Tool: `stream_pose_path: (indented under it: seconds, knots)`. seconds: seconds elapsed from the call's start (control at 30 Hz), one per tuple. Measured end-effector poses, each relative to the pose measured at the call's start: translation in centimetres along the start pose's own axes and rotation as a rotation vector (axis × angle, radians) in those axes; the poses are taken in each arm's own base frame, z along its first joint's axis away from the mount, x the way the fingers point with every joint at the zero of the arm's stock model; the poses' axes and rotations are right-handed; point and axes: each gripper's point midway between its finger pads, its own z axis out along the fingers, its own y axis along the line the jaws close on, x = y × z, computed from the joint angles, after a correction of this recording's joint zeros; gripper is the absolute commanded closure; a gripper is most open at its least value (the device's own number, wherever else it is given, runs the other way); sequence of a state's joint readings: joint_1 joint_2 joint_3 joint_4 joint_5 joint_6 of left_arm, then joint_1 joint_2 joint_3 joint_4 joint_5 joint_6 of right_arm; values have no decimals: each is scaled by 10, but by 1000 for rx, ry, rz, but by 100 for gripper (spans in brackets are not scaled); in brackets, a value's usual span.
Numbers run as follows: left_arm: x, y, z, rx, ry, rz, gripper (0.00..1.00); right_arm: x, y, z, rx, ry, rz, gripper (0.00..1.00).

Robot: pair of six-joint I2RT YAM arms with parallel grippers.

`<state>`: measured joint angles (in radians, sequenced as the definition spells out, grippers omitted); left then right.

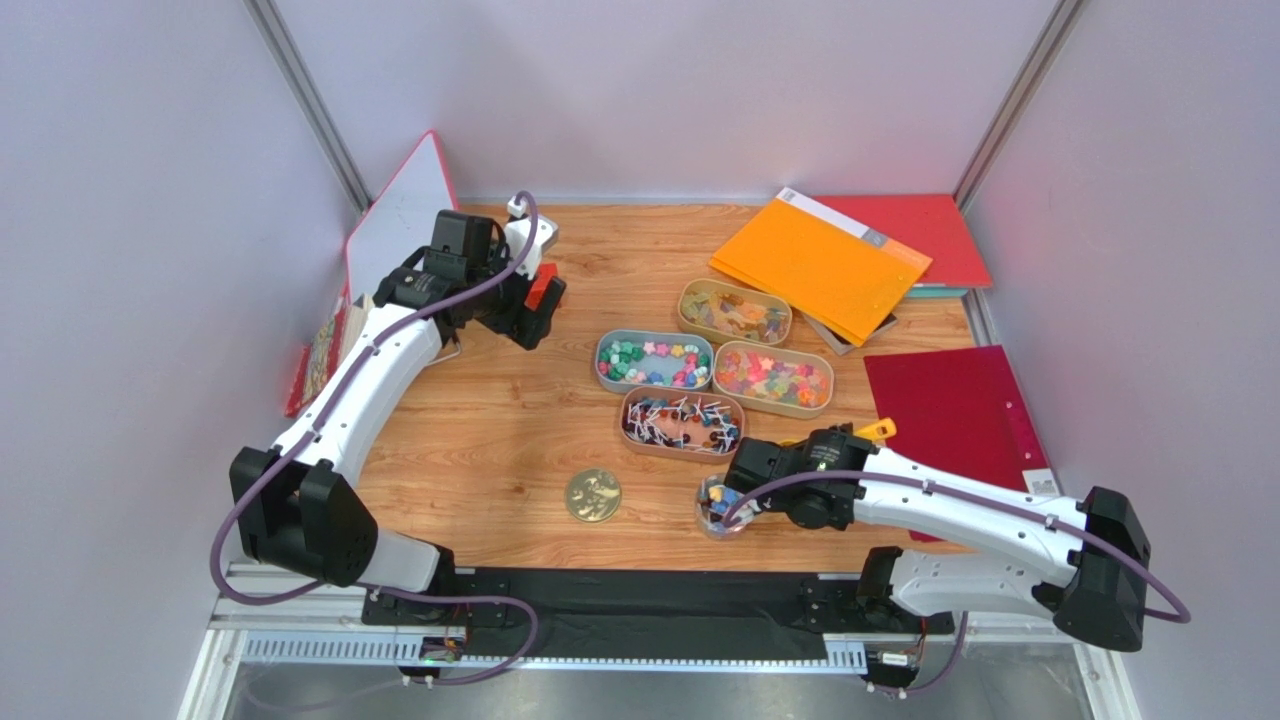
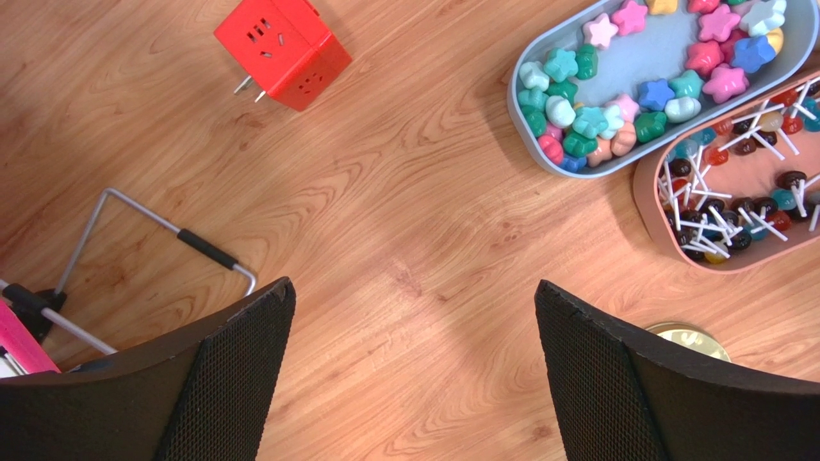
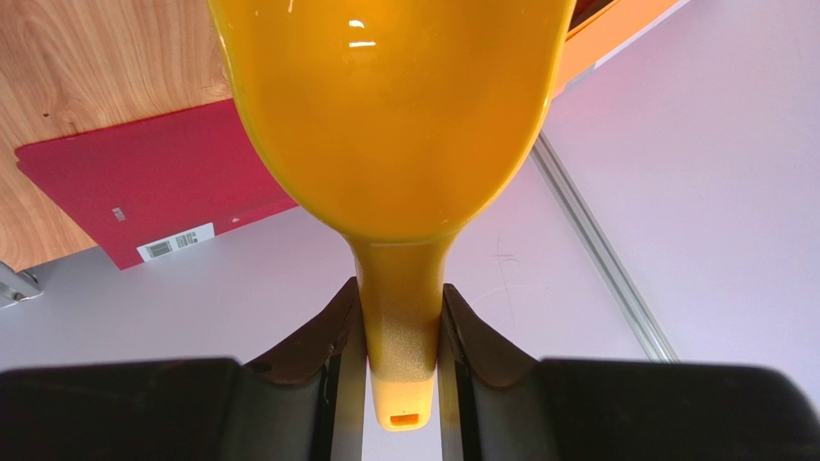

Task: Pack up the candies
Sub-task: Place the fake candies in the packing bottle.

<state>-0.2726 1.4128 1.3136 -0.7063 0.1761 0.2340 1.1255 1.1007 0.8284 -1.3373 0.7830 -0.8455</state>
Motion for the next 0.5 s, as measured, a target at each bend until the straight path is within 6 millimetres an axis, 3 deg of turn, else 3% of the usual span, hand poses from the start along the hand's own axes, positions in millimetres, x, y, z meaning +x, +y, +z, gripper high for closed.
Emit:
stream_pose_path:
  seconds: [0.17, 0.27, 0.4, 0.5]
  knots:
    - [1, 2, -1, -13, 6, 0, 0, -5, 6, 1, -60, -29, 74, 100]
    - [-1, 9, -6, -52, 11, 3, 0, 0, 0, 1, -140, -57, 244, 100]
    - [-13, 22, -20, -125, -5, 9, 0, 35, -7, 11, -247, -60, 598, 100]
    - [-26, 28, -32, -151, -16, 4, 0, 58, 11, 22, -351, -30, 792, 100]
